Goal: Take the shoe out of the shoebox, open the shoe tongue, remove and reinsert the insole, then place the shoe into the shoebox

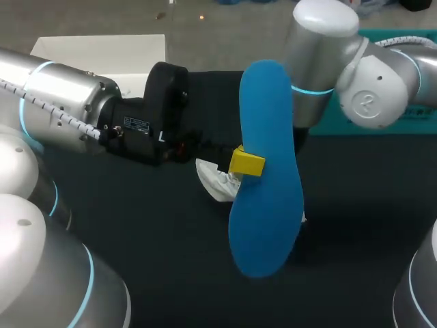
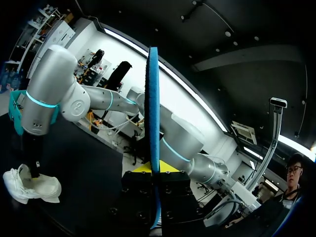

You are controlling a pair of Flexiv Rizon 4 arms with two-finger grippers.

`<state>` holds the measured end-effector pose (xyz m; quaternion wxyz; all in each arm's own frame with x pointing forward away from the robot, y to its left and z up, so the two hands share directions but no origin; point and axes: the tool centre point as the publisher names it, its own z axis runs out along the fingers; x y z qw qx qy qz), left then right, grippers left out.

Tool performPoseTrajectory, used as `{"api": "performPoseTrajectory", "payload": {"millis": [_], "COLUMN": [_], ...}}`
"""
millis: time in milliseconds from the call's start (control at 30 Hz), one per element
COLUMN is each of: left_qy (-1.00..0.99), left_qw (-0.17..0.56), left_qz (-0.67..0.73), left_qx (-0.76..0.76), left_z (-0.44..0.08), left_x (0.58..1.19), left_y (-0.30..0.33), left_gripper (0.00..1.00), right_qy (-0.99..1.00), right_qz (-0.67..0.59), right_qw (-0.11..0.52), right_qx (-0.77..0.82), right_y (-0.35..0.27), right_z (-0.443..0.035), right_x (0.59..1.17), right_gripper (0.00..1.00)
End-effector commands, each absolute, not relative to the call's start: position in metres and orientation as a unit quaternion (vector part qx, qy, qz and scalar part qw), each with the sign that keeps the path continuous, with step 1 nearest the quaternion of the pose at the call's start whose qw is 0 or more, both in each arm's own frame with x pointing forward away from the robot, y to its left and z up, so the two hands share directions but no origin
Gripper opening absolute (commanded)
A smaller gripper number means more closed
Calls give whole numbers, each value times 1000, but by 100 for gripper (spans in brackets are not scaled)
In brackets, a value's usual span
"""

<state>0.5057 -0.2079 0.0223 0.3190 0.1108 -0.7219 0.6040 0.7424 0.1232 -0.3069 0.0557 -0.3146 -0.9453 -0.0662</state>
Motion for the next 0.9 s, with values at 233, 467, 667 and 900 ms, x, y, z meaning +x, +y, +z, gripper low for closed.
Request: {"api": "performPoseTrajectory", "payload": {"millis": [233,467,667,900], "left_qy": [-722,-722,-722,-722], "left_qw": [317,317,317,317], "left_qz": [604,604,604,604], "left_qx": [113,113,113,113], "left_z": [23,23,23,23], "left_x": [502,502,502,502], "left_y": [-210,-210,-210,-210], "left_gripper": [0,0,0,0], "right_qy": [-774,-708,-706,-698], "right_qz": [-181,-214,-206,-187], "right_qw": [179,189,175,177], "right_qx": [-580,-645,-654,-668], "right_y": [119,130,130,122], "right_z": [-316,-323,-324,-336], "right_x": [751,753,744,739], "right_gripper": [0,0,0,0]}}
